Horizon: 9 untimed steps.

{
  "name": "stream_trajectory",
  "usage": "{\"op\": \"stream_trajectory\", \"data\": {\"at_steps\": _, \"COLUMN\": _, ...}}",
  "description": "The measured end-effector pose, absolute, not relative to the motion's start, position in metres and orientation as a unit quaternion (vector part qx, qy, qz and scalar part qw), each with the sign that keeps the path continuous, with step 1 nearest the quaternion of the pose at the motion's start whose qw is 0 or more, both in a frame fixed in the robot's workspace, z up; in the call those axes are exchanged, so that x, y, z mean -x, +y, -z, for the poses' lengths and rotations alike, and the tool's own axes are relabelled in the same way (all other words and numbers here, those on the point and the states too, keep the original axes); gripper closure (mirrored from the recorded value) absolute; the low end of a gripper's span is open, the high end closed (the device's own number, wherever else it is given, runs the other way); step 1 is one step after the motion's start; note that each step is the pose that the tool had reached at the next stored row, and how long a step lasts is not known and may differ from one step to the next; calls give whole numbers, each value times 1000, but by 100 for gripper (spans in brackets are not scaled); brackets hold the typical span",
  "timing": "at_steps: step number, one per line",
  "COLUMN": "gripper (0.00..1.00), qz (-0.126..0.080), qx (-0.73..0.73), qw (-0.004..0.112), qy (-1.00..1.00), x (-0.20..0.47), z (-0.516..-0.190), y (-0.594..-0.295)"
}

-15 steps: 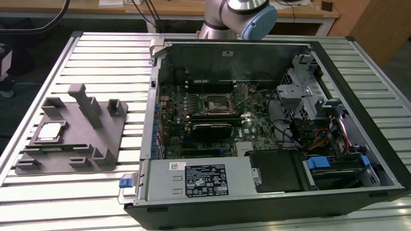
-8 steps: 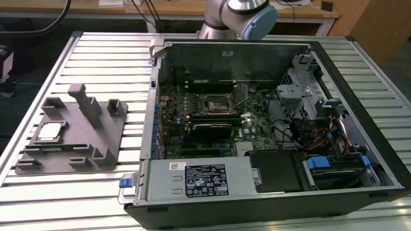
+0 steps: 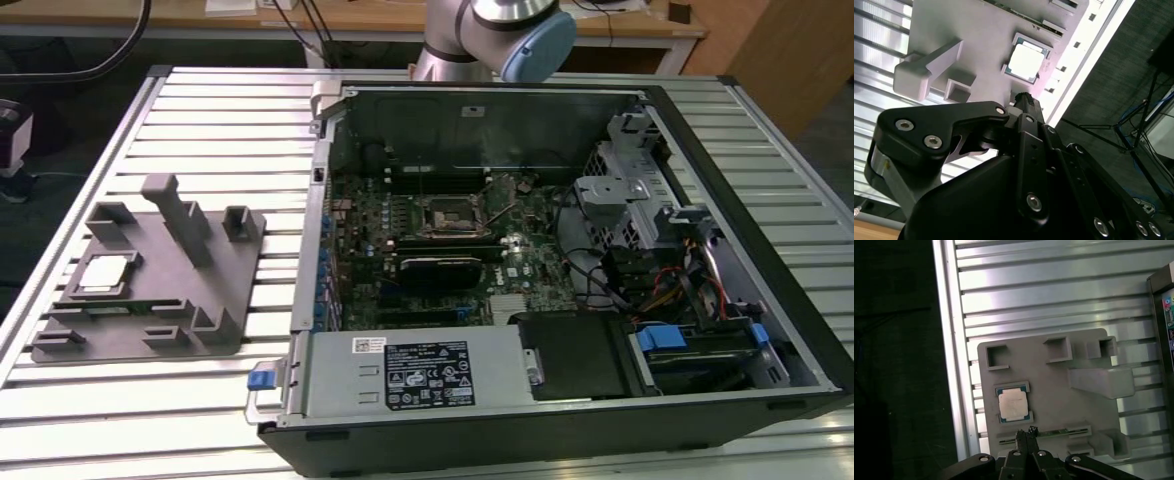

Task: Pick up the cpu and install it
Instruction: 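Pick up the cpu and move it towards the insertion slot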

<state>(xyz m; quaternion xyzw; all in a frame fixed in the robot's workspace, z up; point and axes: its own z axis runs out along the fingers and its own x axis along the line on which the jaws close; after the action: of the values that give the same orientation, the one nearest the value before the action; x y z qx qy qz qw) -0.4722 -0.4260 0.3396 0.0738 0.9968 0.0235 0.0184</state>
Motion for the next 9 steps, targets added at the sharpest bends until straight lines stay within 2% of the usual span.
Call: {"op": "stream_trajectory", "data": {"at_steps": 9, "gripper": 89, "qz": -24, "qx": -74, "qw": 18, "qy": 997, "x": 472, "z": -332, "y": -426}}
